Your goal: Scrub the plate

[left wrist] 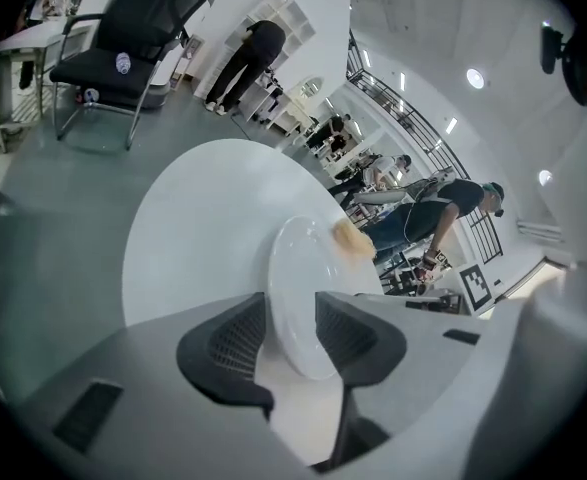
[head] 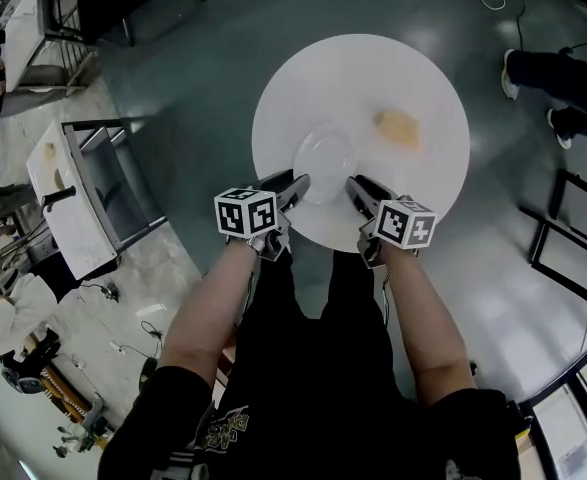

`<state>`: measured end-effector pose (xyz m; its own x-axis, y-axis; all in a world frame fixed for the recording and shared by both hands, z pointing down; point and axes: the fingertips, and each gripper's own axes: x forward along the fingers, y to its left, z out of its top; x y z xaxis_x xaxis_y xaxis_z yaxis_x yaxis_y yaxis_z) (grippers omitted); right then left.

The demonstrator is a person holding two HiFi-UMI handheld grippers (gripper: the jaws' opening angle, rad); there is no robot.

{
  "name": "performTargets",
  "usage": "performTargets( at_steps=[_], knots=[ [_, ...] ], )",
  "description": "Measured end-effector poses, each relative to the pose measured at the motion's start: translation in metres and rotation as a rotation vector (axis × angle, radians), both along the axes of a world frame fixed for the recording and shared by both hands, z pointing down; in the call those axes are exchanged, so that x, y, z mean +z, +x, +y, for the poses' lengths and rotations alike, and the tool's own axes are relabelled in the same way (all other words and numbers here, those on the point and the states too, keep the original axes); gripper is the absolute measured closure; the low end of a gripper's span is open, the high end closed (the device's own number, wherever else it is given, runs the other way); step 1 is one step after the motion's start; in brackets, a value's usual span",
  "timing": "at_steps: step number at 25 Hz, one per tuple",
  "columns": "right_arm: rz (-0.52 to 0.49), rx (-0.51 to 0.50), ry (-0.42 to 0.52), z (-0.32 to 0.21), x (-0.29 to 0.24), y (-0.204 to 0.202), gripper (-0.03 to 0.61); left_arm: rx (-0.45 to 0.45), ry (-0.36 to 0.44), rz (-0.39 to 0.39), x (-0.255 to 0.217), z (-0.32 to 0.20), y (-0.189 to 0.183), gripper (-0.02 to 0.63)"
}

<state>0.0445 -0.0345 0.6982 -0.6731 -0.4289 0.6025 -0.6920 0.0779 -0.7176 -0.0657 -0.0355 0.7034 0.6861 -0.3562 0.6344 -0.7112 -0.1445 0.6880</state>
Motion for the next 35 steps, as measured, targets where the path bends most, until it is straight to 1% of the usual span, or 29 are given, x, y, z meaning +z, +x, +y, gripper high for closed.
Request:
performTargets(
  at_steps=[4,6,7,9,12,14,16,18,21,25,26,27,28,30,31,32,33,34,35],
  knots=[
    [-0.047,0.021,-0.042,0.0,0.002,-0.006,0.485,0.008,-0.013,0.034,-0.002,-0.001,0.006,0.463],
    [-0.049,0.028,-0.048,0.001,0.001,-0.006,0.493,0.003,-0.029,0.063,-0.005,0.0,0.012,0.463],
    [-0.048,0.035,-0.05,0.001,0.001,-0.004,0.512,-0.006,-0.037,0.08,-0.007,0.001,0.015,0.463],
    [-0.07,0.054,-0.056,0.002,-0.002,0.001,0.515,-0.025,-0.055,0.122,-0.012,0.003,0.018,0.464],
    [-0.161,0.089,-0.069,0.003,-0.005,0.005,0.525,-0.041,-0.084,0.183,-0.013,0.006,0.02,0.477],
    [-0.246,0.118,-0.064,0.0,-0.01,0.004,0.537,-0.054,-0.09,0.223,-0.014,0.005,0.017,0.517],
    [-0.325,0.136,-0.046,-0.003,-0.021,0.003,0.545,-0.072,-0.083,0.271,-0.022,0.001,0.014,0.572],
    [-0.374,0.141,-0.024,-0.004,-0.032,0.003,0.551,-0.085,-0.079,0.307,-0.028,0.0,0.013,0.58],
    [-0.413,0.139,0.011,-0.003,-0.041,0.004,0.551,-0.092,-0.063,0.328,-0.028,0.003,0.011,0.58],
    [-0.441,0.149,0.038,-0.003,-0.048,0.008,0.551,-0.086,-0.006,0.326,-0.033,-0.001,0.015,0.574],
    [-0.455,0.157,0.043,-0.003,-0.05,0.008,0.551,-0.081,0.004,0.326,-0.034,-0.002,0.015,0.559],
    [-0.471,0.163,0.048,-0.004,-0.053,0.008,0.551,-0.076,0.01,0.332,-0.035,-0.002,0.017,0.519],
    [-0.485,0.166,0.05,-0.004,-0.056,0.007,0.551,-0.069,0.013,0.351,-0.038,-0.002,0.019,0.502],
    [-0.495,0.158,0.054,-0.004,-0.06,0.005,0.551,-0.059,0.009,0.416,-0.048,-0.002,0.026,0.502],
    [-0.493,0.153,0.057,-0.004,-0.06,0.005,0.551,-0.063,0.006,0.436,-0.052,-0.003,0.028,0.502],
    [-0.492,0.151,0.059,-0.005,-0.06,0.004,0.551,-0.072,0.005,0.438,-0.052,-0.004,0.028,0.504],
    [-0.493,0.154,0.06,-0.005,-0.06,0.004,0.551,-0.084,0.004,0.428,-0.051,-0.006,0.027,0.523],
    [-0.499,0.158,0.06,-0.006,-0.061,0.003,0.551,-0.095,0.002,0.416,-0.049,-0.007,0.024,0.576],
    [-0.503,0.16,0.059,-0.007,-0.062,0.002,0.551,-0.103,0.001,0.411,-0.049,-0.008,0.022,0.584]
  ],
)
